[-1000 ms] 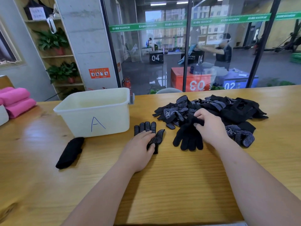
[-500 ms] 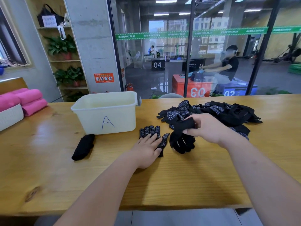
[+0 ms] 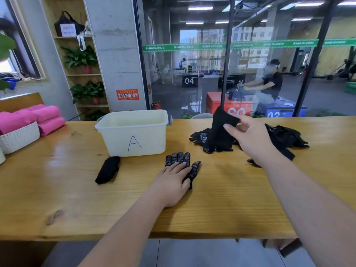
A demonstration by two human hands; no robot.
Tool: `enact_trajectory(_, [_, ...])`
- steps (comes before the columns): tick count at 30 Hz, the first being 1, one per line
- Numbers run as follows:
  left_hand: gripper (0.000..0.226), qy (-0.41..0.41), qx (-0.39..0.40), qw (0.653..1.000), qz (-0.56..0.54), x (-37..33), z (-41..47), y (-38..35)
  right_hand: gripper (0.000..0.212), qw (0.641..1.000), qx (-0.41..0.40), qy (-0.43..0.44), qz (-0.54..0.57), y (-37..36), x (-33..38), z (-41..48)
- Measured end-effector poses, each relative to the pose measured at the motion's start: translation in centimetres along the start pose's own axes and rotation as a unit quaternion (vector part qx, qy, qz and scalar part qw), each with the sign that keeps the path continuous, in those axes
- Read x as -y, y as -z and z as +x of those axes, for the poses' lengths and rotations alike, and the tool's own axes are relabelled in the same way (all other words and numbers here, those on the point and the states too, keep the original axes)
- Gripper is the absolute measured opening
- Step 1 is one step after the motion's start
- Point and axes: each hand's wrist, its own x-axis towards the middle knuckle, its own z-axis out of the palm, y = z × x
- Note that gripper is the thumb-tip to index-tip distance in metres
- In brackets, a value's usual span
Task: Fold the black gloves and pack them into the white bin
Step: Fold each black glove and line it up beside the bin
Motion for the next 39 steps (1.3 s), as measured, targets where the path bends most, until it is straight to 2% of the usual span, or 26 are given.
enact_trajectory(2, [0.059,0.006,-0.012,1.0,0.0,-0.1,-0.1,0.0,0.032,0.997,0.028,0.043,-0.066,-0.1,-1.2,-0.8])
enact_trajectory(4, [0.059,0.01,-0.019,1.0,0.001,-0.2,-0.2,0.1,0.031,0.975,0.118,0.051,-0.183,-0.1,-3.8,-2.1])
enact_trajectory(6, [0.06,0.01,-0.024,1.0,0.007,-0.2,-0.3,0.1,0.016,0.921,0.234,0.046,-0.307,-0.4,-6.3,-4.1])
enact_trajectory(7, [0.06,0.007,-0.026,1.0,0.01,-0.2,-0.4,0.2,0.01,0.894,0.268,0.048,-0.354,-0.5,-7.2,-5.1])
enact_trajectory(8, [0.059,0.004,-0.027,1.0,0.011,-0.3,-0.4,0.2,0.016,0.882,0.275,0.053,-0.378,-0.4,-7.8,-5.9])
enact_trajectory(10, [0.059,-0.005,-0.015,1.0,0.005,-0.3,-0.4,0.3,0.039,0.888,0.25,0.06,-0.381,-0.4,-8.1,-6.9])
enact_trajectory(12, [0.059,-0.012,0.002,1.0,-0.008,-0.3,-0.4,0.4,0.052,0.892,0.223,0.063,-0.387,-0.5,-8.1,-7.3])
enact_trajectory(14, [0.058,-0.007,-0.001,1.0,-0.016,-0.4,-0.4,0.4,0.049,0.889,0.198,0.057,-0.408,-0.7,-8.2,-7.2])
enact_trajectory(17, [0.056,0.012,-0.033,0.999,-0.008,-0.4,-0.6,0.4,0.032,0.905,0.155,0.053,-0.392,-1.5,-8.1,-7.0])
enact_trajectory(19, [0.058,0.007,-0.03,1.0,0.007,-0.5,-0.6,0.4,0.05,0.887,0.219,0.032,-0.406,-2.5,-7.8,-6.8])
enact_trajectory(21, [0.06,0.002,0.012,1.0,0.016,-0.6,-0.6,0.4,0.068,0.835,0.315,-0.012,-0.451,-3.6,-7.7,-6.8])
enact_trajectory(22, [0.061,0.002,0.029,0.999,0.022,-0.6,-0.5,0.5,0.071,0.815,0.345,-0.033,-0.464,-3.9,-7.6,-6.7])
enact_trajectory(24, [0.061,0.005,0.045,0.999,0.027,-0.6,-0.2,0.8,0.071,0.809,0.371,-0.062,-0.451,-3.7,-7.2,-6.4])
enact_trajectory(26, [0.06,0.017,0.043,0.999,0.002,-0.8,0.2,1.2,0.069,0.827,0.36,-0.077,-0.425,-3.5,-7.0,-5.7])
enact_trajectory(29, [0.058,0.035,0.024,0.999,-0.023,-1.3,1.4,1.6,0.066,0.848,0.281,-0.057,-0.445,-4.3,-7.5,-4.3])
enact_trajectory(33, [0.065,0.077,0.046,0.996,0.01,-1.6,3.2,0.6,0.071,0.814,0.28,-0.092,-0.501,-6.8,-9.6,-3.9])
enact_trajectory(39, [0.079,0.116,0.036,0.991,0.048,-0.9,4.9,-0.6,0.073,0.812,0.253,-0.114,-0.514,-8.1,-11.1,-3.0])
